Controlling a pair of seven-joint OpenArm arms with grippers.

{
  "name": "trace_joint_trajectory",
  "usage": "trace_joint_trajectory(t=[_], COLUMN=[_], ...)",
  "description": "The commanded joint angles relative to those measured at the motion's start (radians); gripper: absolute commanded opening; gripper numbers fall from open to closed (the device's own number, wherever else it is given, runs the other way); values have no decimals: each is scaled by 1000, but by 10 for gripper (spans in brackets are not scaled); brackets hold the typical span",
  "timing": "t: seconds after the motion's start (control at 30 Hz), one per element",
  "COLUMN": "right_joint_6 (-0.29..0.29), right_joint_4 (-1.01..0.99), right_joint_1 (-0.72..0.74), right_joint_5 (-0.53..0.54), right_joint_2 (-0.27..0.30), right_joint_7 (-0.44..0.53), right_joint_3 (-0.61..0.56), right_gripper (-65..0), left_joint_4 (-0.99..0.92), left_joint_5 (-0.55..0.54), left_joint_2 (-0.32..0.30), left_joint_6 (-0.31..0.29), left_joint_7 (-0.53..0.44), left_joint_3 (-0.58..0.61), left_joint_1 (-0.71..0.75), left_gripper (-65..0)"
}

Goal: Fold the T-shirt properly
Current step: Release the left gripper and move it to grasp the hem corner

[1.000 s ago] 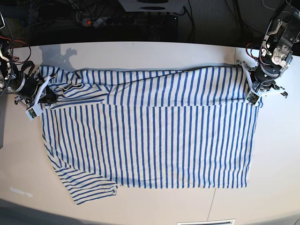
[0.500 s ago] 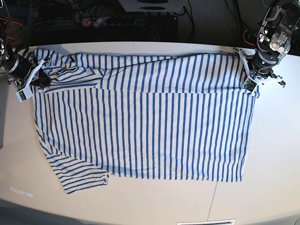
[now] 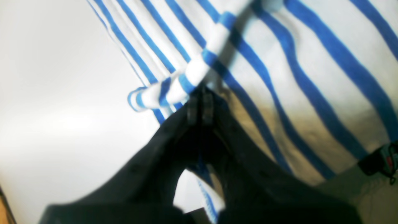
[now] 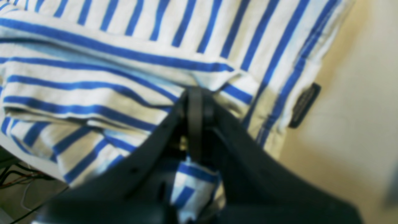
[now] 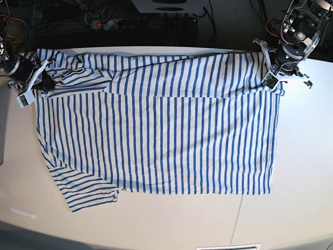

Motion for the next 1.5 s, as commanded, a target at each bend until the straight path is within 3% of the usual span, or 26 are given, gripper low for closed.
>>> trace_joint_trajectory(t=[0.0,0.27,0.43,0.67,0.77,0.9,1.13,1.37,1.47], right_joint_6=[64,64,63,64,64,64,64,64,64], right_joint_4=[-3,-2,-2,2,2,2,2,2,2], right_joint_1=[-13,-11,-2,17,20,20,19,20,19], right_joint_5=[-34,-33,-37,-76,-74,-82,-86,-90,-89], right_joint_2=[13,13,-4,-56,-70,-69,-69,-69,-69], right_joint_7=[-75,-64,-49,-50,-49,-50,-50,-50,-50], right_joint_3=[-5,-5,-5,-5,-5,-5,-5,-5,-5], right_gripper=[-650,-650,-650,-650,-650,-650,-650,-650,-650], left_joint_4=[28,51,44,-148,-298,-530,-916,-1086,-1086], left_joint_5=[14,-45,-144,-343,-450,-495,-517,-592,-622], left_joint_2=[-14,-14,-15,31,66,103,164,235,253], left_joint_6=[14,13,5,-137,-216,-224,-259,-259,-260], left_joint_7=[-28,-74,-145,-194,-222,-256,-436,-418,-348], left_joint_3=[-38,-276,-328,-327,-309,-229,-26,38,38], left_joint_1=[-6,-34,-146,-398,-511,-678,-946,-1054,-1061], left_gripper=[-650,-650,-650,-650,-633,-620,-467,-462,-462])
